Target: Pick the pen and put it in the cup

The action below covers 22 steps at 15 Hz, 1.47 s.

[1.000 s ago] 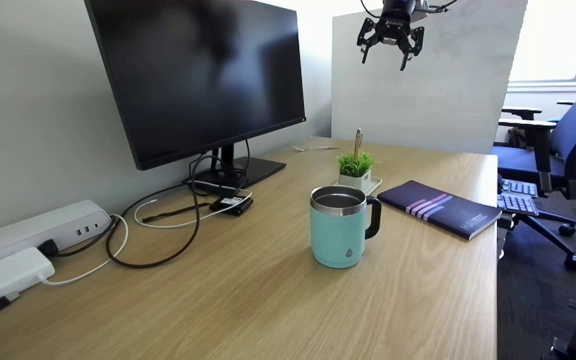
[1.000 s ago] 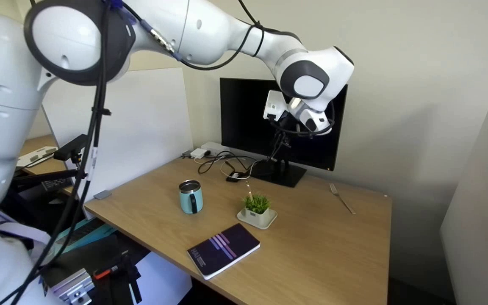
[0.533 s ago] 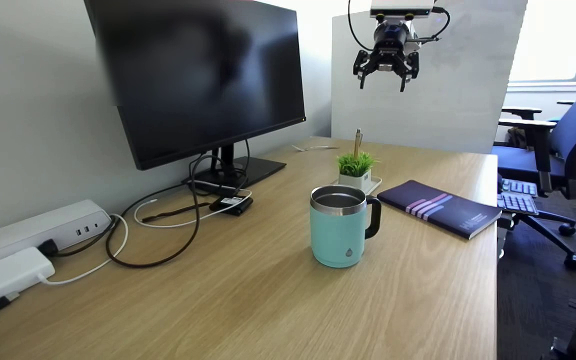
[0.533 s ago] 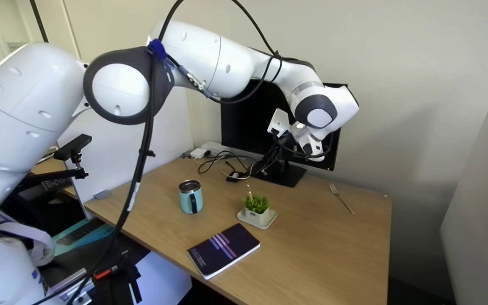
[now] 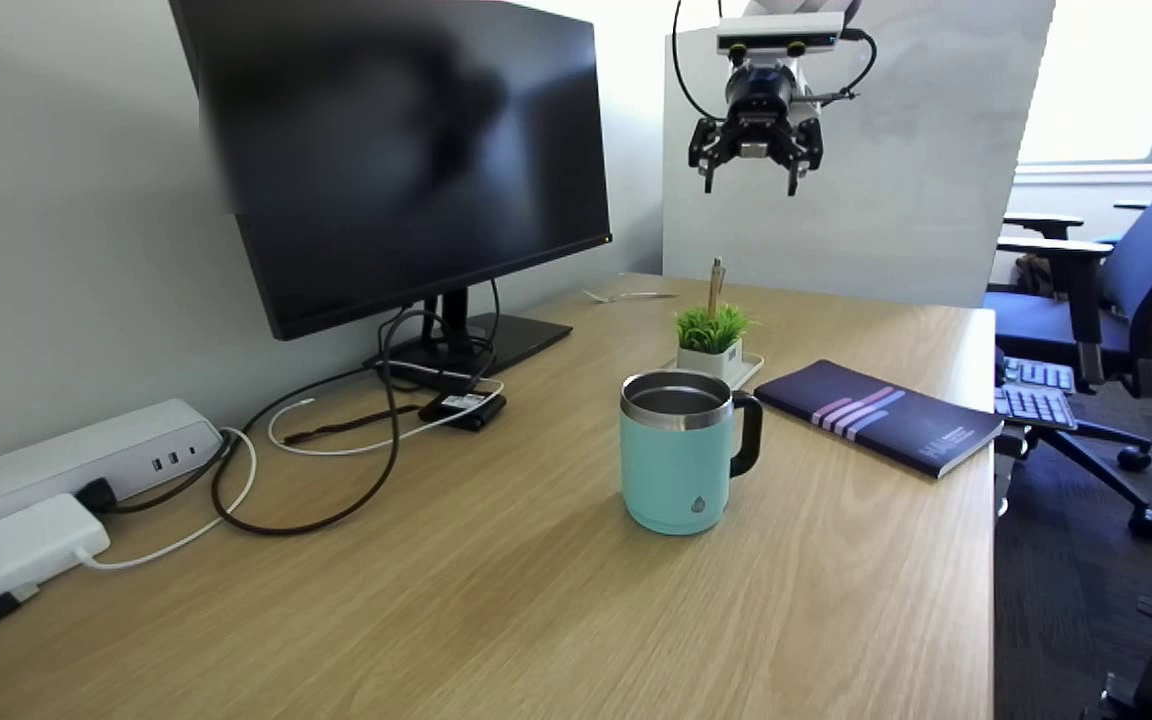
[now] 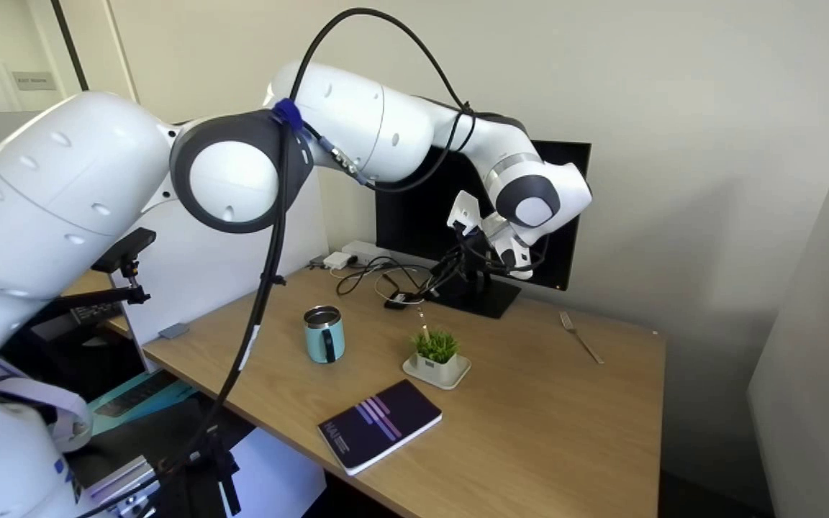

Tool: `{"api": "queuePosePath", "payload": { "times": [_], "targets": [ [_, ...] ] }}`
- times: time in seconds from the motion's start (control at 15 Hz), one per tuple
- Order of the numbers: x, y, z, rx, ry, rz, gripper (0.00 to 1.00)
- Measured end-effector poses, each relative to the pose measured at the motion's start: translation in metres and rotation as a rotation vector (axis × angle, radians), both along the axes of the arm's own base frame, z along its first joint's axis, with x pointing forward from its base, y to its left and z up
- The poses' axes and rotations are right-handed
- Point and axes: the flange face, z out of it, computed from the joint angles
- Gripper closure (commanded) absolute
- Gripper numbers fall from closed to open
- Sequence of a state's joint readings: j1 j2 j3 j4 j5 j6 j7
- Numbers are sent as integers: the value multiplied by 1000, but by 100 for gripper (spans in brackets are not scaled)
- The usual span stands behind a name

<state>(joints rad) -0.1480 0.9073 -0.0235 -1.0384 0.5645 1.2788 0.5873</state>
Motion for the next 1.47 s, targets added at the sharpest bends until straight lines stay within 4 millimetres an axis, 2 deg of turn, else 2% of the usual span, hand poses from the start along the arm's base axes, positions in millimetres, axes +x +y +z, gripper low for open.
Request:
{"api": "queuePosePath", "payload": {
  "times": [0.47,1.07,1.2,1.47],
  "targets": [
    [-9,21,-24,33,32,54,0],
    [-28,65,-77,56,7,193,0],
    [-27,68,-78,52,-14,203,0],
    [-19,62,-73,39,-55,188,0]
  ]
}}
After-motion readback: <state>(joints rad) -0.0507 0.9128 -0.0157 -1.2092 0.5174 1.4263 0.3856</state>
